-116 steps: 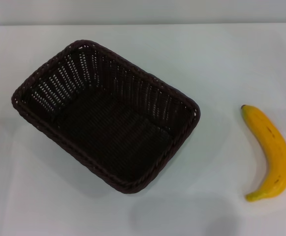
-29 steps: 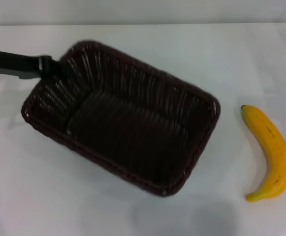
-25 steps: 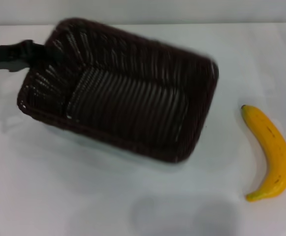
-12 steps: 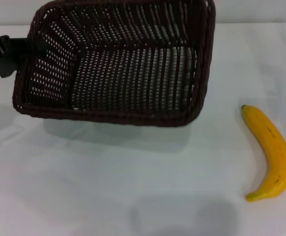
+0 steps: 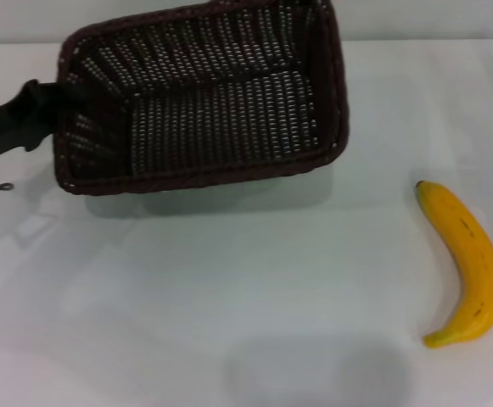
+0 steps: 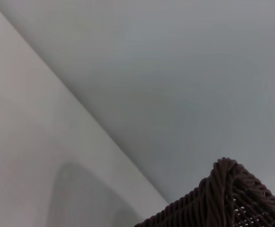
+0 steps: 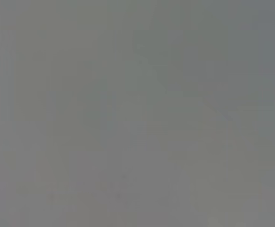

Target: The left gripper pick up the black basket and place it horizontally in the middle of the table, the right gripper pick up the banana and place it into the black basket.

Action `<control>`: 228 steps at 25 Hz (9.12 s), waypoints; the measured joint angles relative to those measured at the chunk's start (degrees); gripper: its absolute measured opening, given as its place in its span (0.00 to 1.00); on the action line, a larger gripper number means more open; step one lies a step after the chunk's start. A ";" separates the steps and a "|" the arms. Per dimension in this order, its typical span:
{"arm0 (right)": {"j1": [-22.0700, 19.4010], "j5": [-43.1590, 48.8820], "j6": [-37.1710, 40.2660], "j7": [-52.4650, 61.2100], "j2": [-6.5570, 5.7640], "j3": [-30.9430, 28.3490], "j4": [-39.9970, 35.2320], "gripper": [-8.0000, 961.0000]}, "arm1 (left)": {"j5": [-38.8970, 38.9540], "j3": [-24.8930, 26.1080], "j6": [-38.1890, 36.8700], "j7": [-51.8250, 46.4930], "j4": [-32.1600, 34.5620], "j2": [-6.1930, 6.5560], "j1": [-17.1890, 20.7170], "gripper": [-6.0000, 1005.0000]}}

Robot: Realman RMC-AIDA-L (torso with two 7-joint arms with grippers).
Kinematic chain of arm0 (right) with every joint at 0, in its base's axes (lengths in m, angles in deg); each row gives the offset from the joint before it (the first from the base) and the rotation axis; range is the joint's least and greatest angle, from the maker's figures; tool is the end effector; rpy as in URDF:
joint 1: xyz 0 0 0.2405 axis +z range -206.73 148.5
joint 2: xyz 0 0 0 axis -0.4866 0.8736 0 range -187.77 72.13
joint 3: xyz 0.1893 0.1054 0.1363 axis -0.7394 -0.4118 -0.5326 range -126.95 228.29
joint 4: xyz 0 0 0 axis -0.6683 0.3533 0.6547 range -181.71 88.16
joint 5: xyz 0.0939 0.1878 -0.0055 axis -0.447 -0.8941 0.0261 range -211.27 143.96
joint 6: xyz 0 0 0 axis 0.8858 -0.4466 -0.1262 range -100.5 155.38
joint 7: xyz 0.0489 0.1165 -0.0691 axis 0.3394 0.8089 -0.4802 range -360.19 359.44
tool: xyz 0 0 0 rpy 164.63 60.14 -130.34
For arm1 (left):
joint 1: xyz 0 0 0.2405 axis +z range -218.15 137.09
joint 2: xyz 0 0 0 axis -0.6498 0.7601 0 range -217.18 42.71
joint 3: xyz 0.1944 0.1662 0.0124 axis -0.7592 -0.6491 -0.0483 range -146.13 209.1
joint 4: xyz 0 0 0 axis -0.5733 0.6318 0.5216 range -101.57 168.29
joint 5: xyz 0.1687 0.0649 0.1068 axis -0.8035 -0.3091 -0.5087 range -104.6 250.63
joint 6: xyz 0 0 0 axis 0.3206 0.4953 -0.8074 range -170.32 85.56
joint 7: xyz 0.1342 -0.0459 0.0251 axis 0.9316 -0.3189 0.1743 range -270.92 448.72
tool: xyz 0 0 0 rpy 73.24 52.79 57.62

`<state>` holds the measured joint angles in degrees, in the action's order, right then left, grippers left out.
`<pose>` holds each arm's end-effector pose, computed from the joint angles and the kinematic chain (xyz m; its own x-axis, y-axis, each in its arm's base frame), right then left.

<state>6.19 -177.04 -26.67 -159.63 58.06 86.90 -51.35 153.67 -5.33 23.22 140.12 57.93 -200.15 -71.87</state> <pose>0.3446 0.3974 0.0516 0.6535 -0.0058 -0.7569 -0.7565 0.0294 -0.6533 -0.3173 0.3796 0.0388 -0.1777 0.6716 0.7193 0.9612 -0.0384 0.2733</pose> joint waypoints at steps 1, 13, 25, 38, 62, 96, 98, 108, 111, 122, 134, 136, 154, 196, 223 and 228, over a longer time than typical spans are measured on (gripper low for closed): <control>0.00 0.03 0.00 0.00 -0.01 0.00 0.01 0.92 | -0.66 -0.01 -0.53 -0.05 -0.44 -0.10 -0.71 0.23; -0.17 0.08 0.67 0.00 -0.23 -0.02 0.10 0.92 | -4.34 -0.09 -7.14 -0.59 -3.82 -1.88 -6.11 0.26; 0.03 -0.10 1.38 0.00 -0.13 -0.07 0.10 0.92 | -4.49 -0.38 -7.96 -0.41 -4.07 -3.18 -6.78 0.28; -0.04 -0.15 1.47 0.00 0.03 -0.52 0.09 0.92 | -3.76 -1.46 -5.70 5.26 -2.13 -3.77 -6.31 0.48; -0.23 -0.15 2.74 4.11 -0.20 -9.75 -0.43 0.92 | 31.49 1.92 8.85 46.20 -5.35 -6.00 10.76 0.77; -14.12 55.10 -0.35 90.18 -10.70 22.81 -47.45 0.91 | 52.94 3.27 -9.66 81.55 -14.48 -6.06 9.14 0.79; -14.86 66.37 -2.37 98.09 -9.90 22.49 -54.96 0.91 | 53.27 3.35 -9.74 82.68 -14.71 -6.11 8.96 0.79; -16.44 99.16 -24.75 117.76 -0.83 22.03 -86.53 0.91 | 54.62 3.45 -10.80 86.58 -18.10 -6.27 7.08 0.80; -16.69 100.92 -28.44 121.76 -0.92 26.48 -89.52 0.91 | 55.15 3.60 -11.19 86.57 -18.27 -6.24 7.08 0.80; -15.42 106.53 -31.76 131.88 -0.83 42.27 -92.80 0.91 | 55.62 3.01 -10.62 87.13 -18.33 -6.34 7.09 0.81; -11.86 115.33 -29.62 139.83 -0.51 54.31 -90.95 0.91 | 55.82 2.96 -11.16 87.21 -18.09 -6.30 5.85 0.84; -10.95 116.76 -29.05 141.02 -0.47 54.84 -88.85 0.91 | 55.80 2.94 -11.19 87.24 -18.03 -6.29 5.85 0.87; -7.89 121.25 -26.60 147.33 -0.21 59.77 -79.70 0.91 | 56.04 3.34 -12.49 89.11 -16.74 -5.99 4.88 0.88; -6.33 123.67 5.17 129.49 -0.51 52.67 -92.94 0.49 | 59.29 2.96 -11.89 85.20 -15.42 -6.12 5.78 0.88; -0.54 81.58 17.76 86.98 -0.10 57.42 -67.78 0.66 | 59.40 3.26 -8.66 79.80 -18.19 -6.34 6.96 0.88; -7.12 61.72 29.83 77.61 -0.34 56.34 -68.44 0.67 | 60.07 3.33 -9.15 80.57 -19.10 -6.45 7.23 0.88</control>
<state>-0.93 -115.32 3.16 -82.02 57.72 143.23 -119.79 213.74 -2.00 14.07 220.69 38.83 -206.61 -64.64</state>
